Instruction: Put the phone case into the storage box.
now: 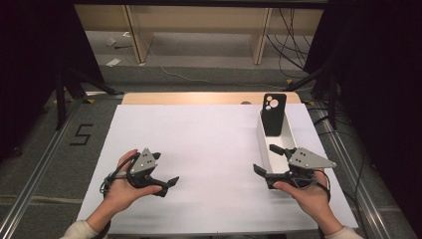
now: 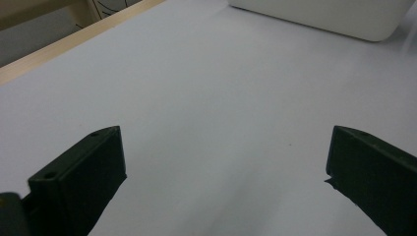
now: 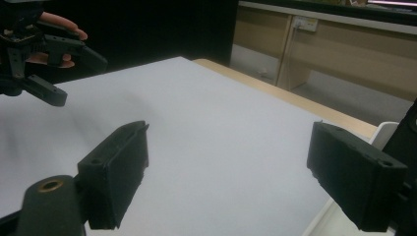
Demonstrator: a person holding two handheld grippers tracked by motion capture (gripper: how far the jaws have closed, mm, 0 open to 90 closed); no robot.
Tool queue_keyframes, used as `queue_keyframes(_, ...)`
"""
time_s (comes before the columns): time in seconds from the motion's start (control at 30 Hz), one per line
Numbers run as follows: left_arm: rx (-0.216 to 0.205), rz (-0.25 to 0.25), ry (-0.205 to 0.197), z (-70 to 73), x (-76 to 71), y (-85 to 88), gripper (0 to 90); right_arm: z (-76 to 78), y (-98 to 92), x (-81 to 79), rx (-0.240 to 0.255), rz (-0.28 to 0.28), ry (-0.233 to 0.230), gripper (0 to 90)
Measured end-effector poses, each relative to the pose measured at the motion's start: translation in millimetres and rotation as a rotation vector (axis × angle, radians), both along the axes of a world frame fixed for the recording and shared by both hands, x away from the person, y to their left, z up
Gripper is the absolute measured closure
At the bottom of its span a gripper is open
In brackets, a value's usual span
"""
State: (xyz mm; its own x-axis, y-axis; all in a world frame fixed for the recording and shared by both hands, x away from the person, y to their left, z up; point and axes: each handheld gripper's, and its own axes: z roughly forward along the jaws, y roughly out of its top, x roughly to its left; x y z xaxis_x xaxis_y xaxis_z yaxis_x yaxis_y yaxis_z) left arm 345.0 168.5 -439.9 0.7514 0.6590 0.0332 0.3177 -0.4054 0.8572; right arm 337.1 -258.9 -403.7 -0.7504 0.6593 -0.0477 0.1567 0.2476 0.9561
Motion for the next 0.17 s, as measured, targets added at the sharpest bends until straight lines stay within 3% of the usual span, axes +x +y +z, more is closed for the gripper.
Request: queue_keyframes(0.17, 0.001, -0.001, -0.001, 0.2, 0.1, 0.0, 0.9, -0.2, 0.2, 0.1, -0.001, -0.001, 0.004, 16.7)
